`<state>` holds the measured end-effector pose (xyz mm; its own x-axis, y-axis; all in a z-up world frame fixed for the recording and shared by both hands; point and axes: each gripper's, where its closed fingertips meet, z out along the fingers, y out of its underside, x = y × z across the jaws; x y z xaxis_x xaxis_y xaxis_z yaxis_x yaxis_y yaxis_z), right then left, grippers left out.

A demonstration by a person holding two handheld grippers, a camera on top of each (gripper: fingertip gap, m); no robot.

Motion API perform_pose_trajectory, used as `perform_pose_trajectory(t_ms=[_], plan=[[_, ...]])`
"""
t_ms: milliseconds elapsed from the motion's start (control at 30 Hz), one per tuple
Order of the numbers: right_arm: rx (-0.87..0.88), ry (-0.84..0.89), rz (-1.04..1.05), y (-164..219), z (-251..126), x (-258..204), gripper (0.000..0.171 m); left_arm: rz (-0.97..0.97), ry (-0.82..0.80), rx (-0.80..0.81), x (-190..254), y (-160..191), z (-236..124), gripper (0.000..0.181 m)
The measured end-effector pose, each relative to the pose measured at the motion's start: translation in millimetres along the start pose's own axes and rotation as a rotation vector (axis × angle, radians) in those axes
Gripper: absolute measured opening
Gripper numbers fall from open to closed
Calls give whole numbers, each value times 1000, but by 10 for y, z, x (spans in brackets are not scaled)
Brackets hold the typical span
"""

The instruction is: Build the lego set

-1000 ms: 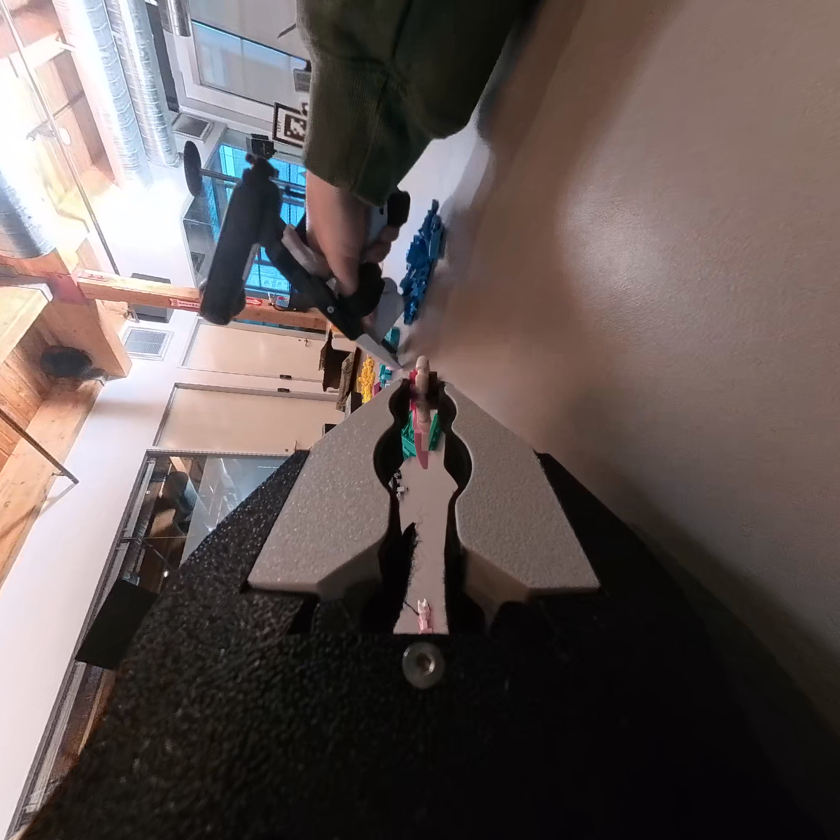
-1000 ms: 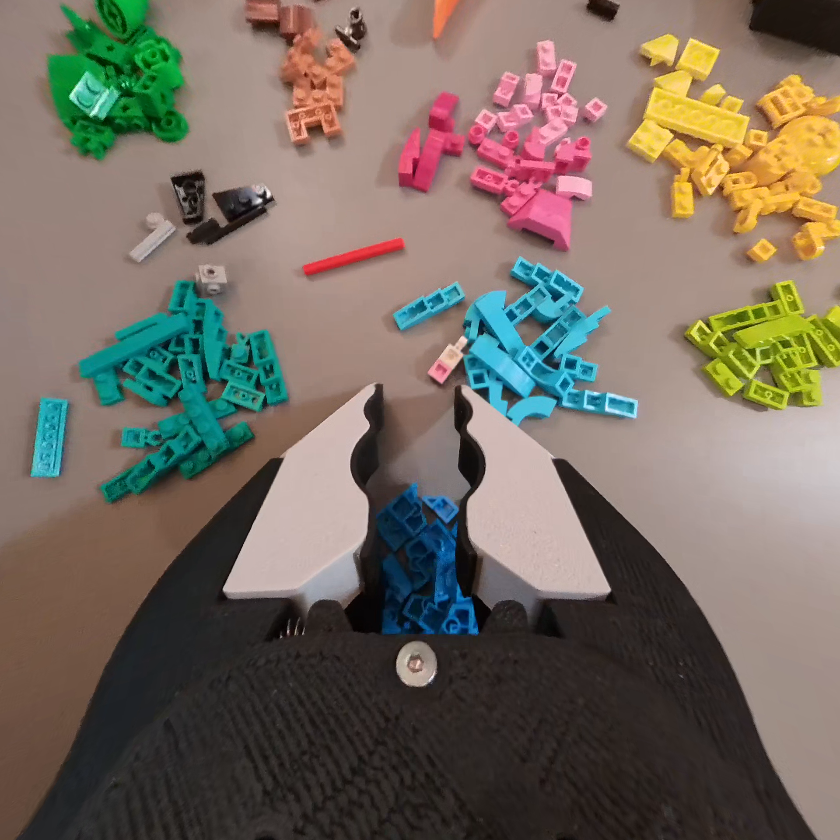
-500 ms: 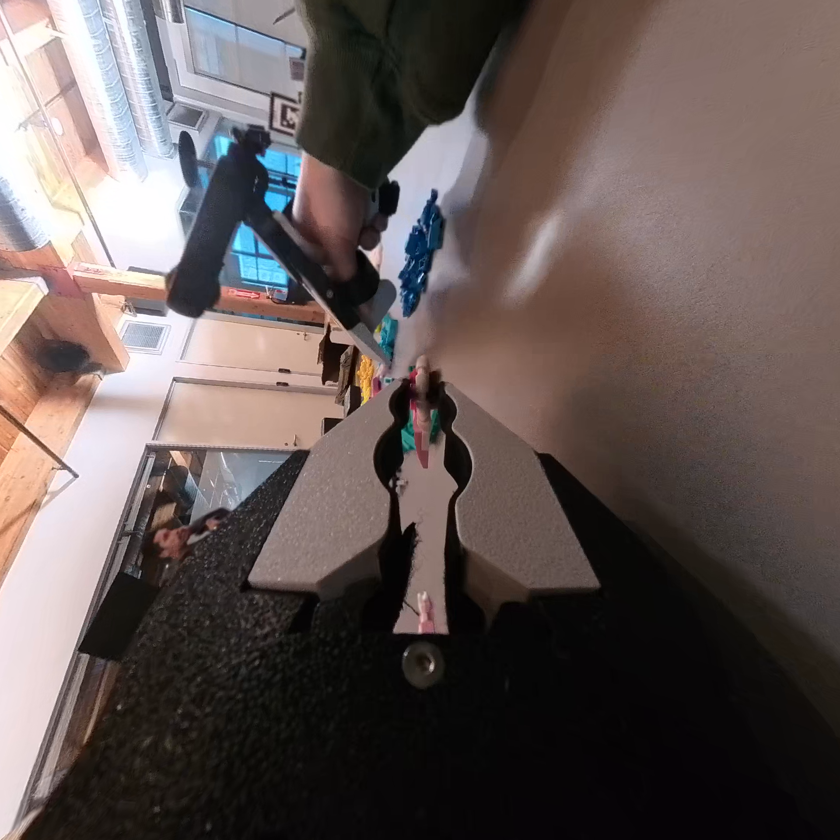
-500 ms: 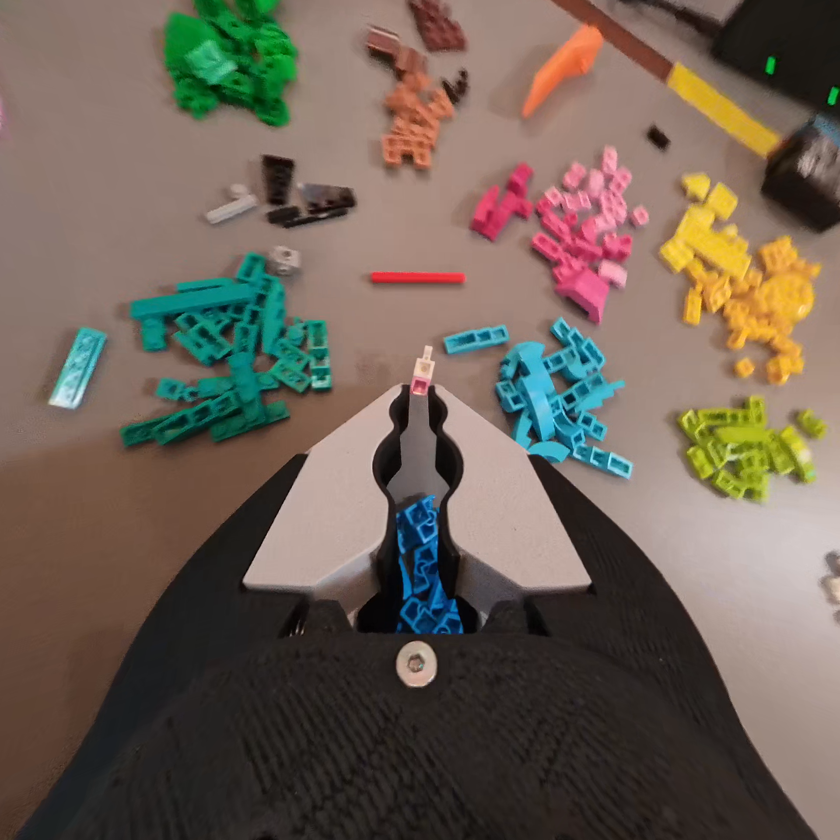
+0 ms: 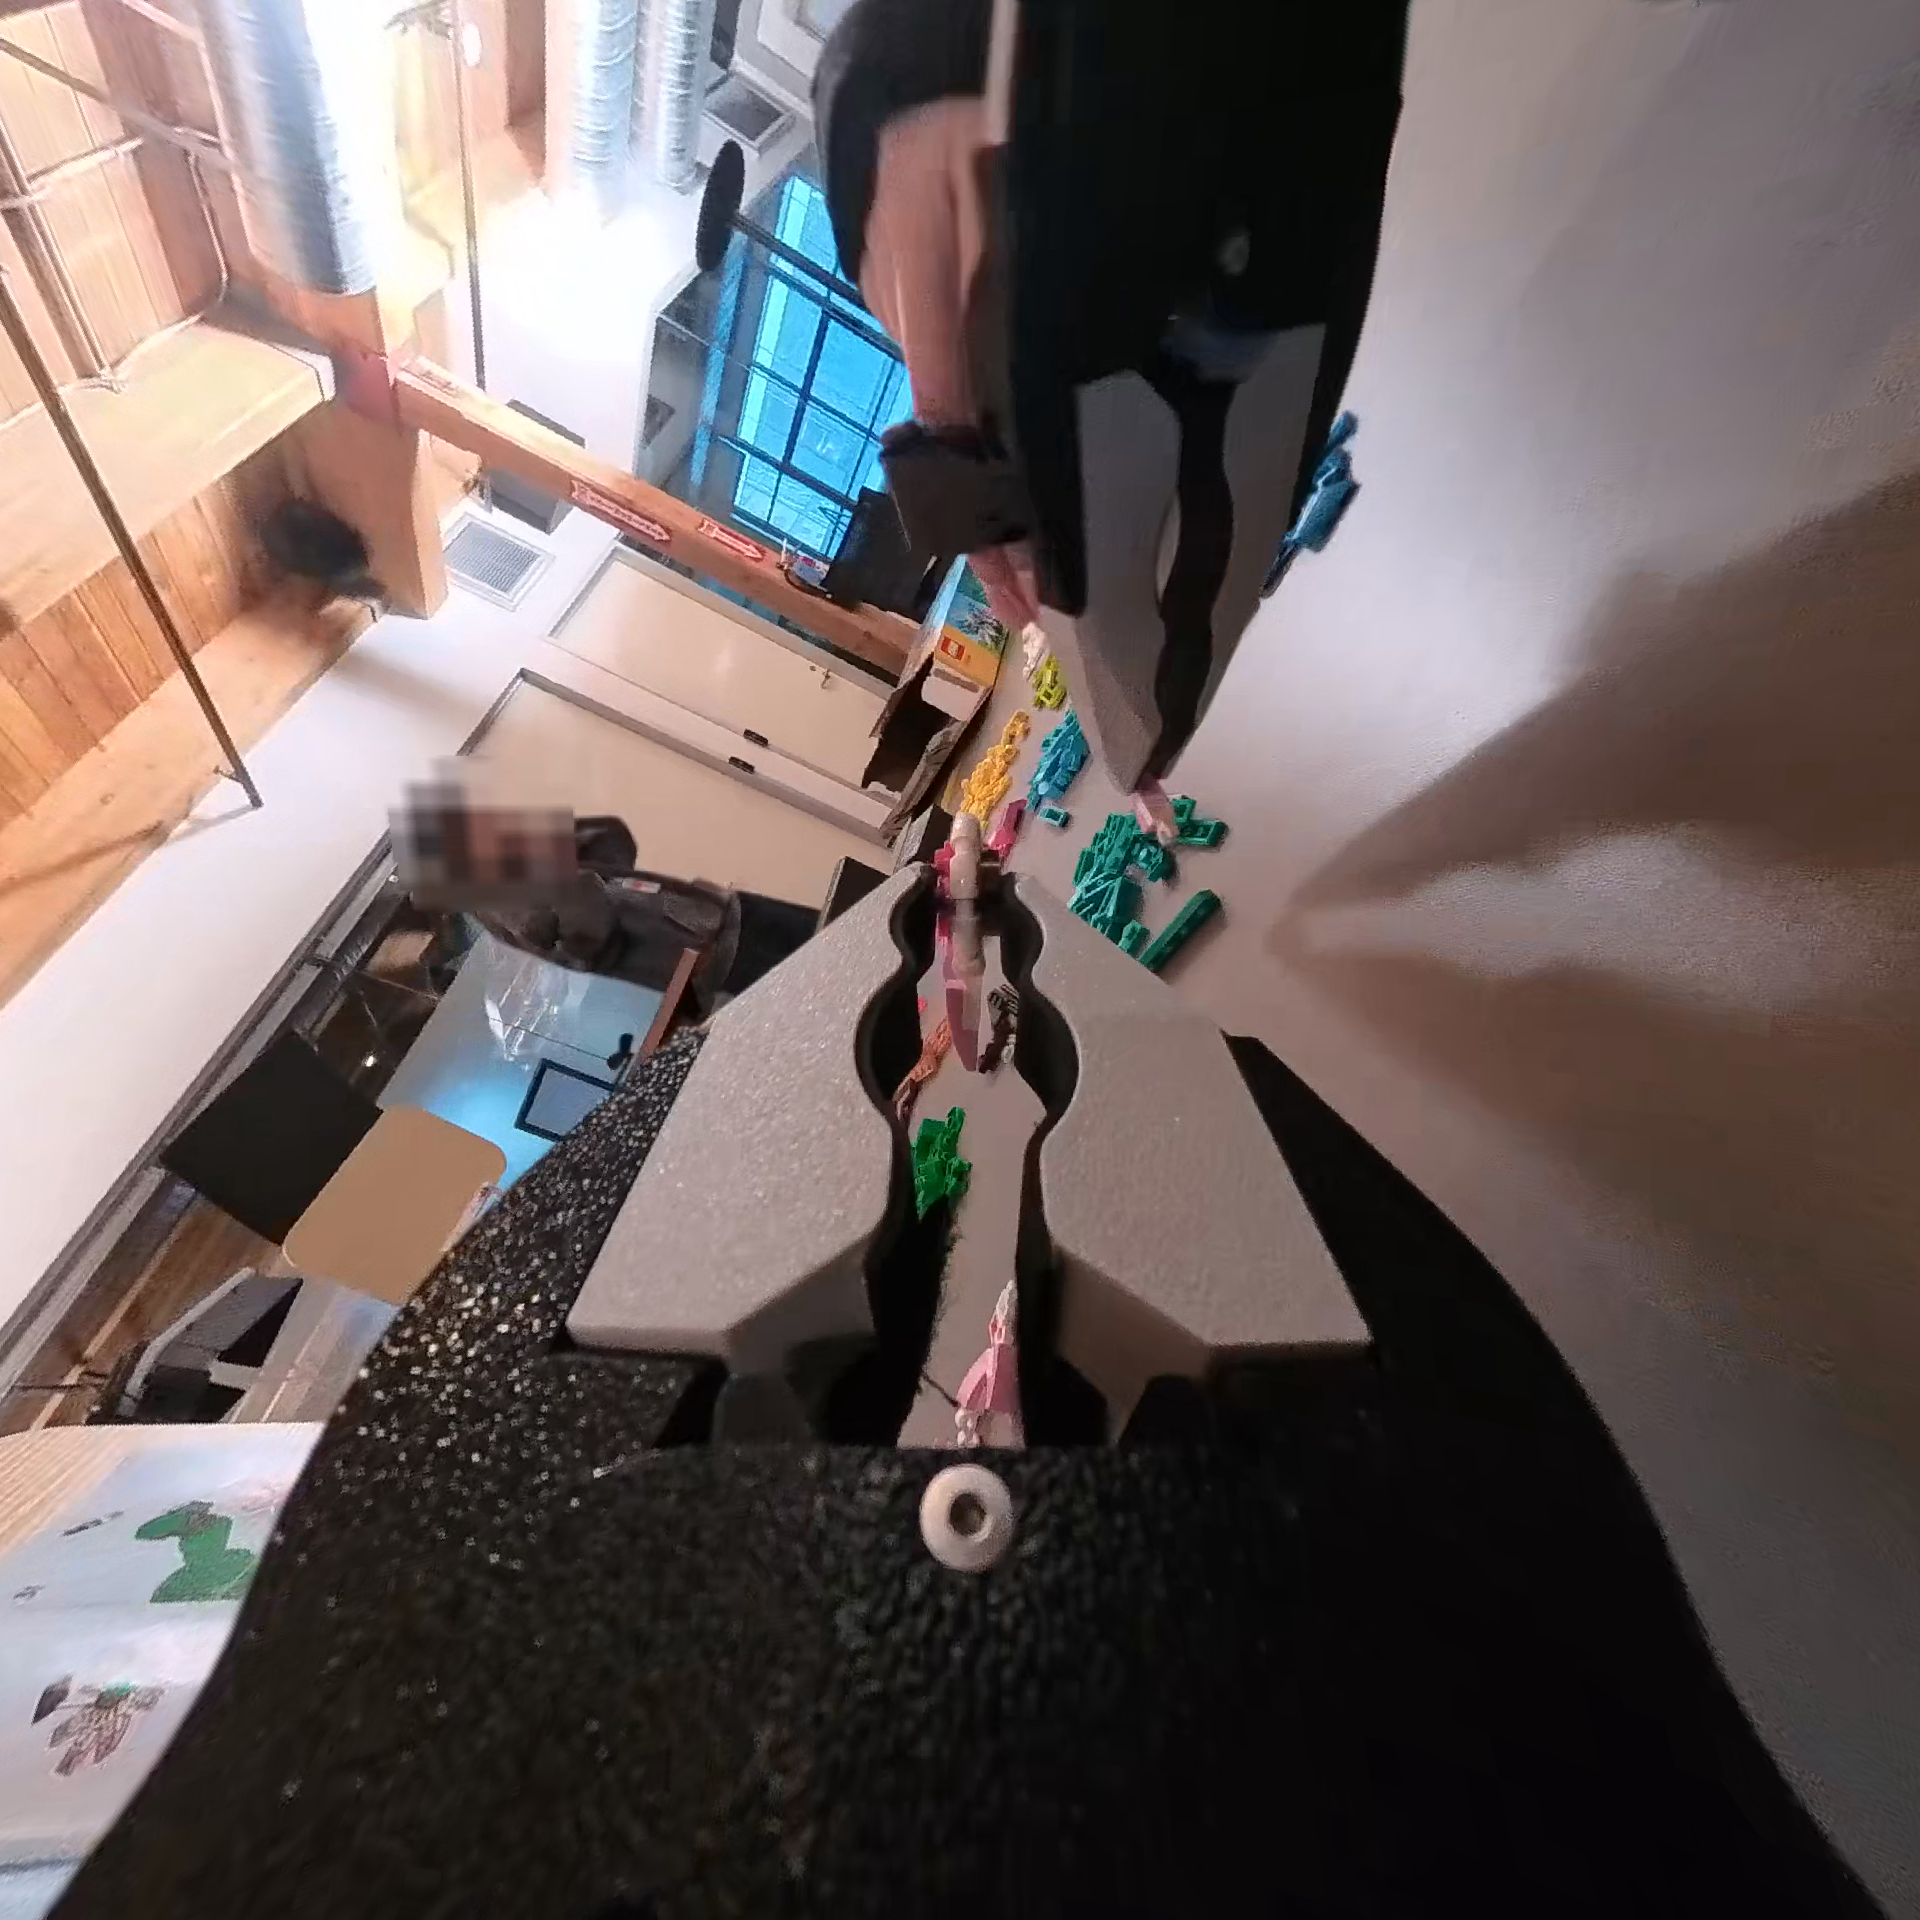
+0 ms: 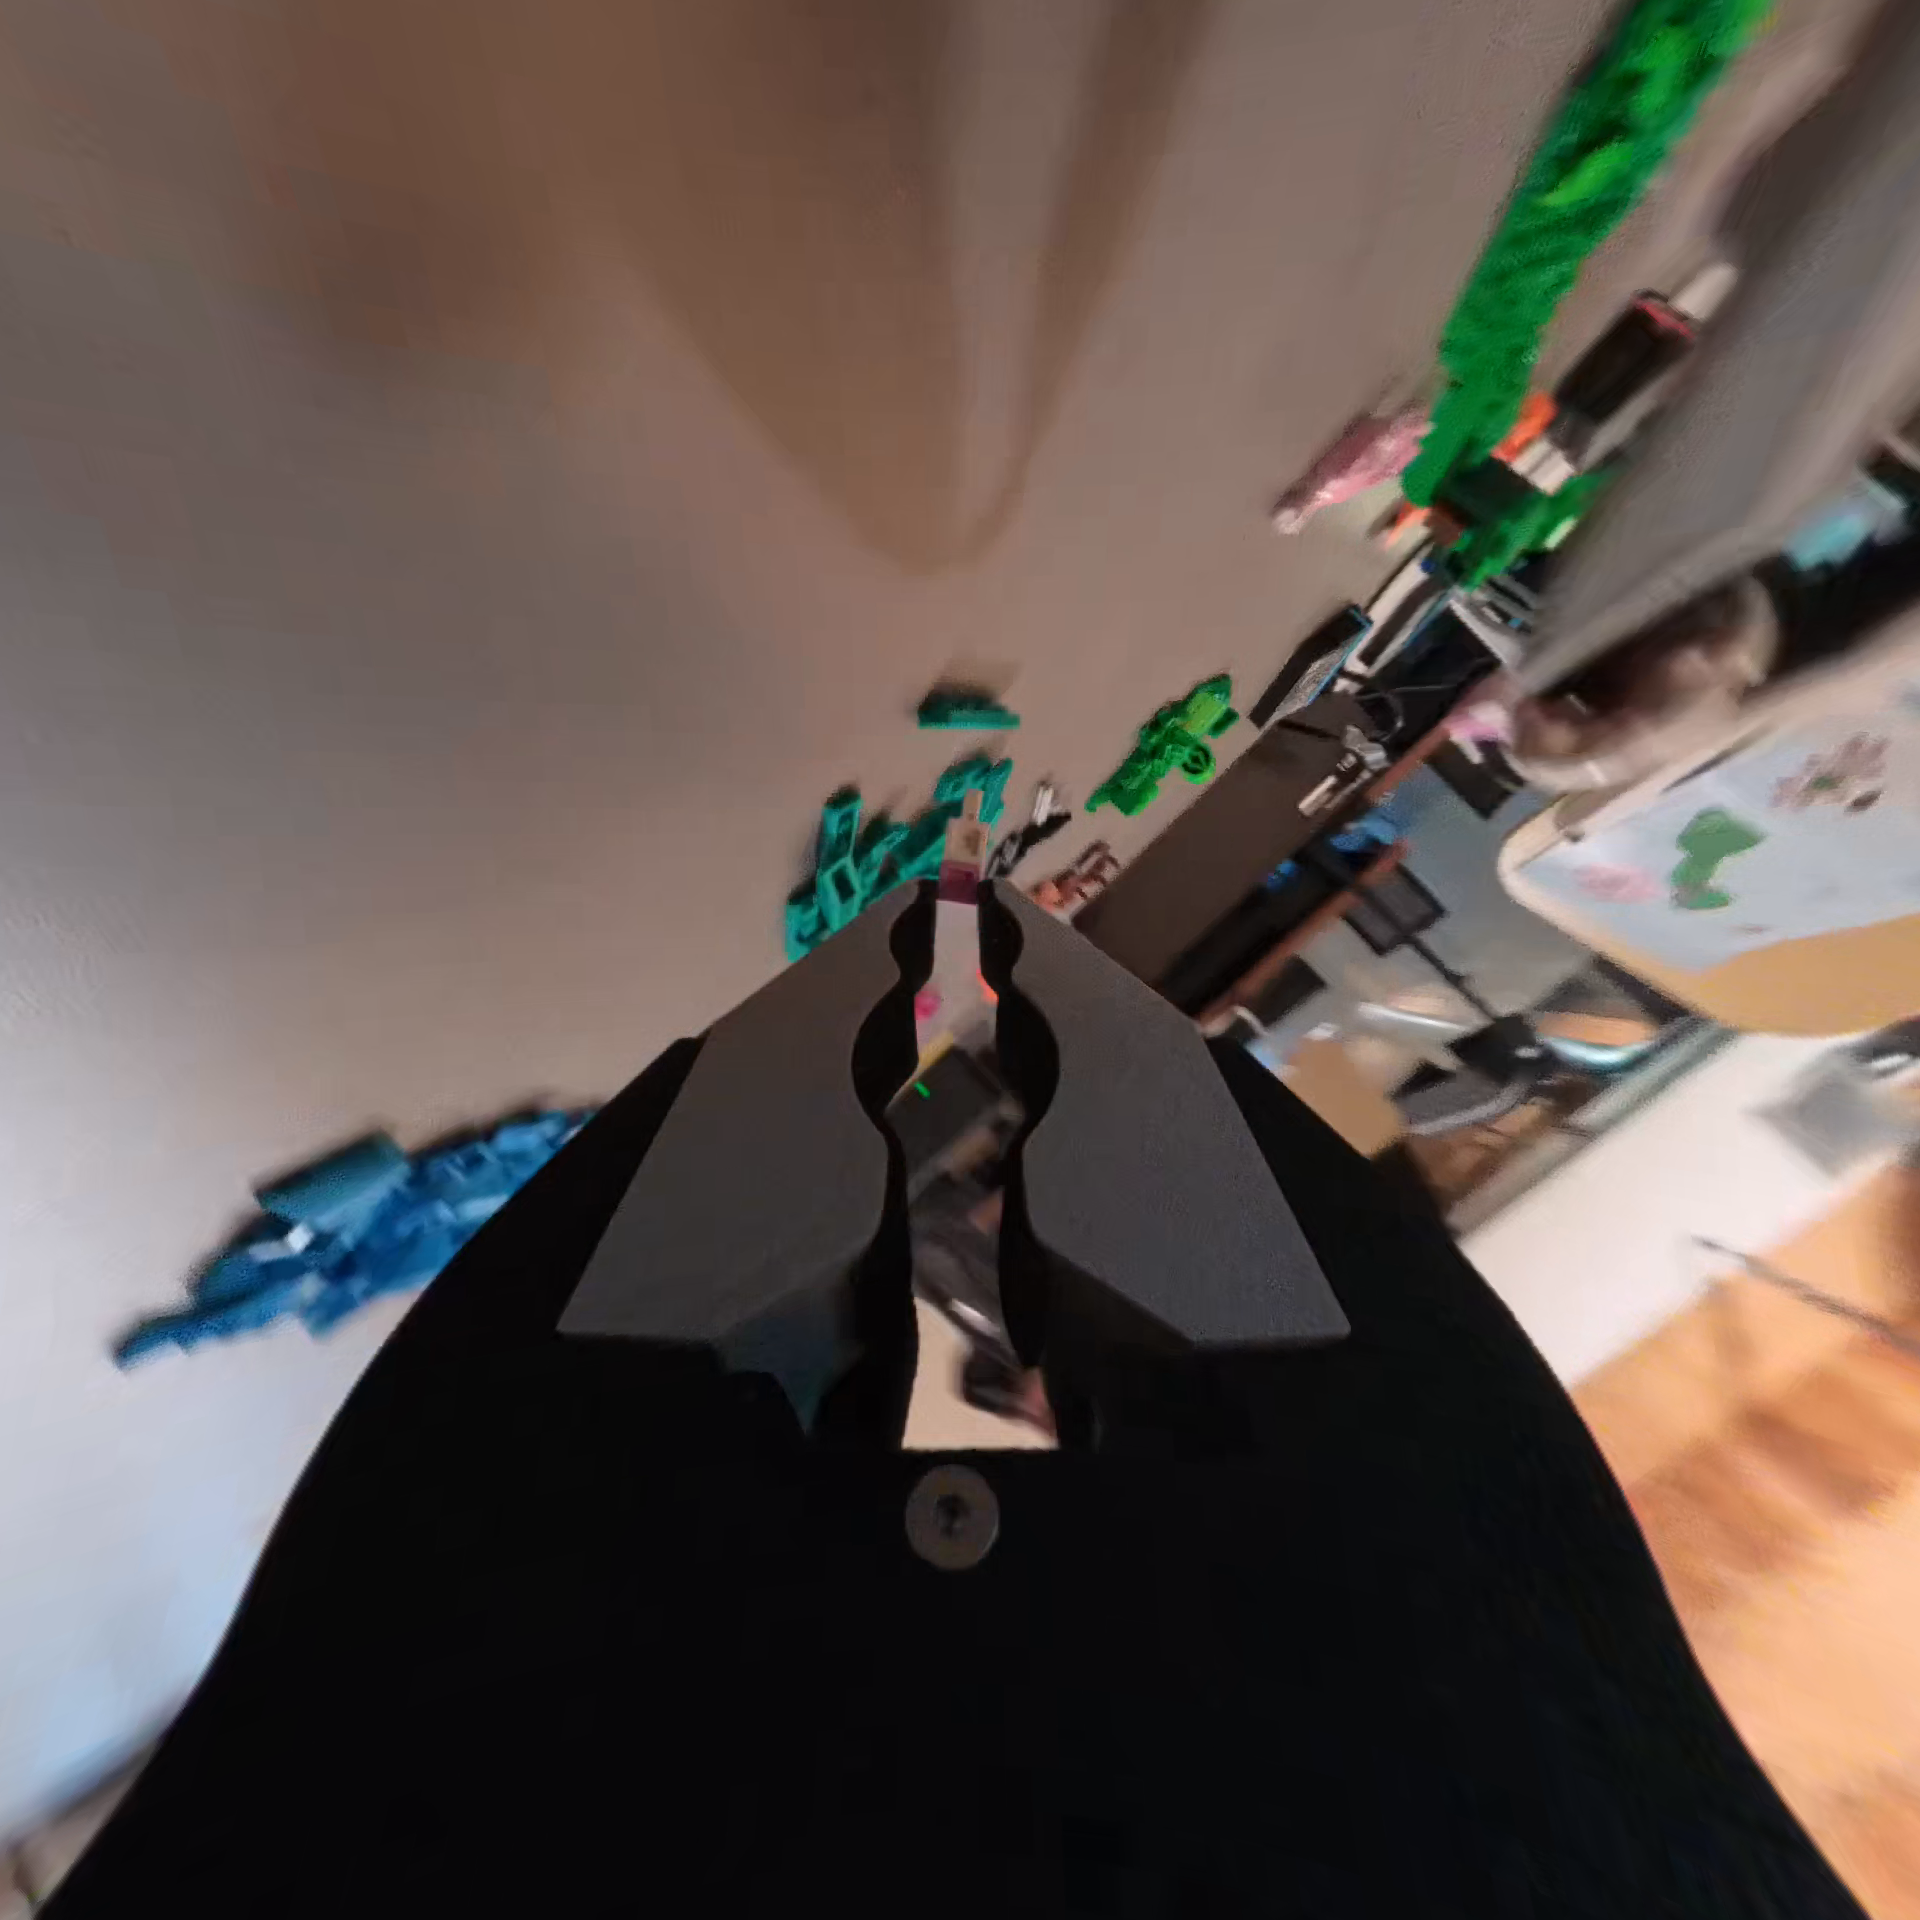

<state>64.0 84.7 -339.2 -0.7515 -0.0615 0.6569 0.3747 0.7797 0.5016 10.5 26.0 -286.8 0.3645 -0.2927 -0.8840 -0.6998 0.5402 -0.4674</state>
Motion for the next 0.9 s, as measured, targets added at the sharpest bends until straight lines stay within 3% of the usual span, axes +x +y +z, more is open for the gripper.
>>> perform_pose_trajectory(t_ms=[233,600,767,900], plan=[[30,46,-318,-243,-7,-132,6,8,18,6,37,-14,6,8],[199,65,-271,-529,-214,-225,9,29,50,-3,109,-4,26,8],[304,-1,72,-521,-352,-239,23,31,62,-2,131,-2,33,8],[433,-67,765,-484,-427,-66,26,44,69,-2,150,-6,39,8]])
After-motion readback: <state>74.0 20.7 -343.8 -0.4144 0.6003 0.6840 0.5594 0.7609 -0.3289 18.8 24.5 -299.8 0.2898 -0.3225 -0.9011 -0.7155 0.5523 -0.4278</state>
